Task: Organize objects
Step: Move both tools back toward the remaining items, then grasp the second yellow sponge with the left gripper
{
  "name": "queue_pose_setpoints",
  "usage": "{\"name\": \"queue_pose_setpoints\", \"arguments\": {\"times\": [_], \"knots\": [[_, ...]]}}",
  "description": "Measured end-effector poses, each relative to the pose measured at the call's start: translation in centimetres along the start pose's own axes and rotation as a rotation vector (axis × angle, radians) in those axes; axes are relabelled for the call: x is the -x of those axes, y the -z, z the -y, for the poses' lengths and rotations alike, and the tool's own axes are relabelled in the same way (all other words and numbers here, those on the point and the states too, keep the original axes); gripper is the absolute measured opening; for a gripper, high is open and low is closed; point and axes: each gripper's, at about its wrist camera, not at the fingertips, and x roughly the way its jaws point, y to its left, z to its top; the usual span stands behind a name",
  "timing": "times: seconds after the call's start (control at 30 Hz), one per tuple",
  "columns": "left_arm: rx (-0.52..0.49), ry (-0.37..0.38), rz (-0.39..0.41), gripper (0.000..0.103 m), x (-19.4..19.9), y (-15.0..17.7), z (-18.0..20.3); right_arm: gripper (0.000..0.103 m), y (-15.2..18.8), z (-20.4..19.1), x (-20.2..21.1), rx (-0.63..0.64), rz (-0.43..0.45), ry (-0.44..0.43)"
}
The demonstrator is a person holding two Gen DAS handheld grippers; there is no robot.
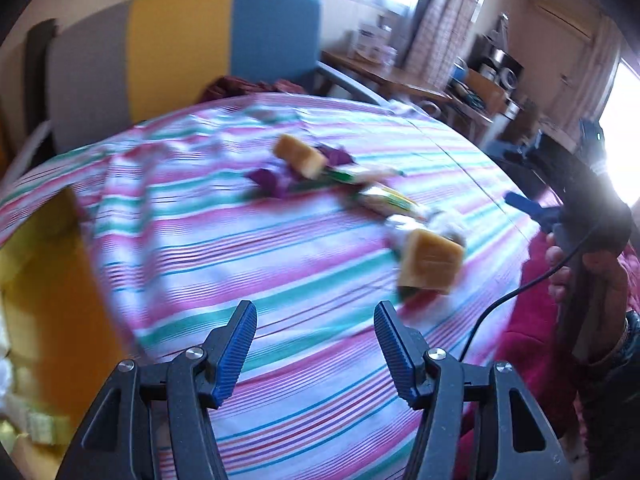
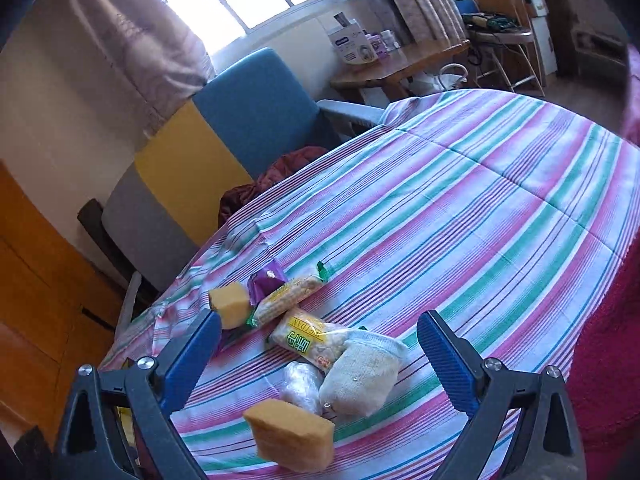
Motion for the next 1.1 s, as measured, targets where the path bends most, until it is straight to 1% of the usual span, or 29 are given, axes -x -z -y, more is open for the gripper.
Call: {"name": "queue_pose_setpoints", "arguments": {"times": [0.17,0.23,0.27,0.33,0.37,0.47,0.7,0.73,0.77,0.8,0.83,0.87,0.93,0.97,1.1], "knots": [[-0.056,0.066,-0.056,0.063,-3.2,-1.0,3.4,0.100,0.1,0.1,-0.1,-0.001,0.005,-0.012],[-0.097,0.081,-0.063,0.069,-4.3,-1.3,5.1,0.101,0.0,0.5,-0.3,-0.018,0.005,-0.020],[-0.121,0.087,-0.068,0.074,-4.9,-1.4,5.9,0.101,0.0,0.7,-0.3,-0.029,0.005,-0.025],[-0.172,0.096,-0.077,0.077,-5.8,-1.6,7.4,0.101,0.0,1.0,-0.2,-0.050,0.003,-0.035],[-0.197,0.101,-0.085,0.081,-6.2,-1.7,8.1,0.101,-0.1,1.1,-0.2,-0.059,0.003,-0.044],[-0.255,0.102,-0.097,0.083,-7.7,-1.9,9.9,0.101,-0.1,1.4,-0.2,-0.076,0.003,-0.056],[-0.291,0.071,-0.106,0.085,-10.6,-3.0,12.7,0.102,-0.1,1.9,-0.4,-0.113,-0.005,-0.062],[-0.290,0.062,-0.102,0.085,-10.9,-3.1,12.8,0.102,-0.1,2.0,-0.5,-0.118,-0.007,-0.064],[-0.287,0.055,-0.102,0.080,-11.2,-3.0,12.8,0.102,-0.1,2.1,-0.5,-0.122,-0.008,-0.063],[-0.269,0.058,-0.102,0.064,-11.3,-2.8,12.4,0.102,-0.1,2.2,-0.6,-0.126,-0.008,-0.060],[-0.251,0.067,-0.096,0.064,-11.1,-2.6,11.9,0.102,-0.2,2.3,-0.6,-0.129,-0.009,-0.059],[-0.234,0.091,-0.083,0.063,-10.5,-2.3,11.2,0.102,-0.2,2.3,-0.7,-0.129,-0.015,-0.064],[-0.224,0.101,-0.072,0.062,-9.7,-1.8,10.3,0.102,-0.2,2.2,-0.8,-0.122,-0.024,-0.061],[-0.215,0.096,-0.058,0.062,-9.0,-1.3,9.5,0.102,-0.2,2.0,-1.0,-0.112,-0.029,-0.054],[-0.158,0.064,-0.057,0.062,-7.2,0.2,6.3,0.102,0.0,0.9,-1.4,-0.043,-0.053,-0.028]]}}
